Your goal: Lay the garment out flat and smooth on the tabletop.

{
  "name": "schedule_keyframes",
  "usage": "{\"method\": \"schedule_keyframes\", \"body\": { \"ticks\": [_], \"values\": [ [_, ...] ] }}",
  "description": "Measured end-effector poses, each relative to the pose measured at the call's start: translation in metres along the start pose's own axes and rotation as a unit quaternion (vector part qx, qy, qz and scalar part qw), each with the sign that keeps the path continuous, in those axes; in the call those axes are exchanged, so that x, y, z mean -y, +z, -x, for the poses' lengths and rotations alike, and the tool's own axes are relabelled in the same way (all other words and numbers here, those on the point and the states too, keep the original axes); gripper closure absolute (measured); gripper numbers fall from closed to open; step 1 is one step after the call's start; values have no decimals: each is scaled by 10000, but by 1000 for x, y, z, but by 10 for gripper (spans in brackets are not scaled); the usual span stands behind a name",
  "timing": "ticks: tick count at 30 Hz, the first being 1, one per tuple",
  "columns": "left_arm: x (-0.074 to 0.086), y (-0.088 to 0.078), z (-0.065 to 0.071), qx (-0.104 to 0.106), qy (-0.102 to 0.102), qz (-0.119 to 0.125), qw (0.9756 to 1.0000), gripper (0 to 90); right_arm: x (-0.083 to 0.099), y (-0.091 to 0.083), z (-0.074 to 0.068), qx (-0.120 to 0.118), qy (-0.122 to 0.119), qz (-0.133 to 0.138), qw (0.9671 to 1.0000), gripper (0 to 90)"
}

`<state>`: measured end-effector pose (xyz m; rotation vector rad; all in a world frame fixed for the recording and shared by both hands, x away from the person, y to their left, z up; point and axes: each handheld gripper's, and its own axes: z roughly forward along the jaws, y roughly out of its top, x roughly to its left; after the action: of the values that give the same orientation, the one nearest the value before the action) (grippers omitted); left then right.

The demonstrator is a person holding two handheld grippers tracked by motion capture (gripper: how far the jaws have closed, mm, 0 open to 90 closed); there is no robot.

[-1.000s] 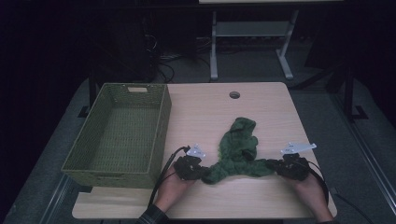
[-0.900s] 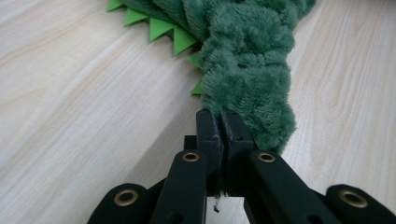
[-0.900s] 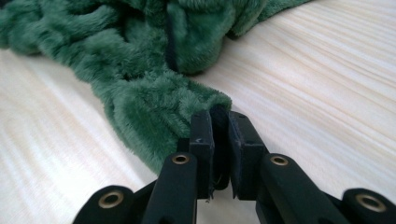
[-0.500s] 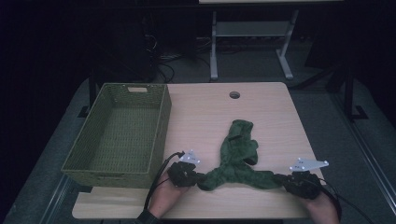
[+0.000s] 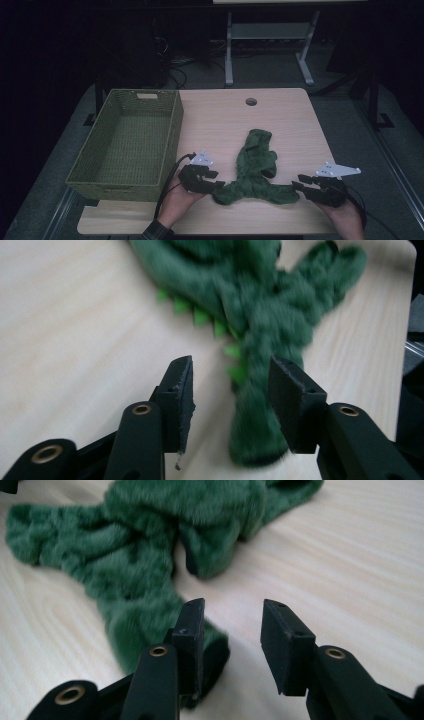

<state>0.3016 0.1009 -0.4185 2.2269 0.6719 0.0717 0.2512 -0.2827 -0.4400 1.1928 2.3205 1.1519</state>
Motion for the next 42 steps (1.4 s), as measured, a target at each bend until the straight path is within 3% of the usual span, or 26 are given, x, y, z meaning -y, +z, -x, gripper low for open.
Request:
{"method": "schedule_keyframes", "body": {
  "ticks": [7,14,21,29,32,37,42],
  "values": [
    [-39,18,-15,24,257,181,9995,492,-17,26,5,-221,19,-61,9997,591],
    [-68,42,-30,164,440,248,9986,489,-26,45,5,-397,9,-157,9991,571],
    [-88,67,-38,434,479,329,9974,458,-24,57,0,-549,91,-366,9978,512],
    [-98,91,-44,651,383,319,9966,455,-24,68,-3,-568,75,-582,9967,559],
    [-98,99,-44,826,308,226,9959,515,-25,71,-5,-560,43,-646,9963,620],
    [-99,100,-41,925,474,157,9945,808,-25,70,-7,-508,-53,-680,9964,770],
    [-99,86,-39,847,511,253,9948,858,-26,67,-5,-419,-72,-643,9970,811]
  ]
}}
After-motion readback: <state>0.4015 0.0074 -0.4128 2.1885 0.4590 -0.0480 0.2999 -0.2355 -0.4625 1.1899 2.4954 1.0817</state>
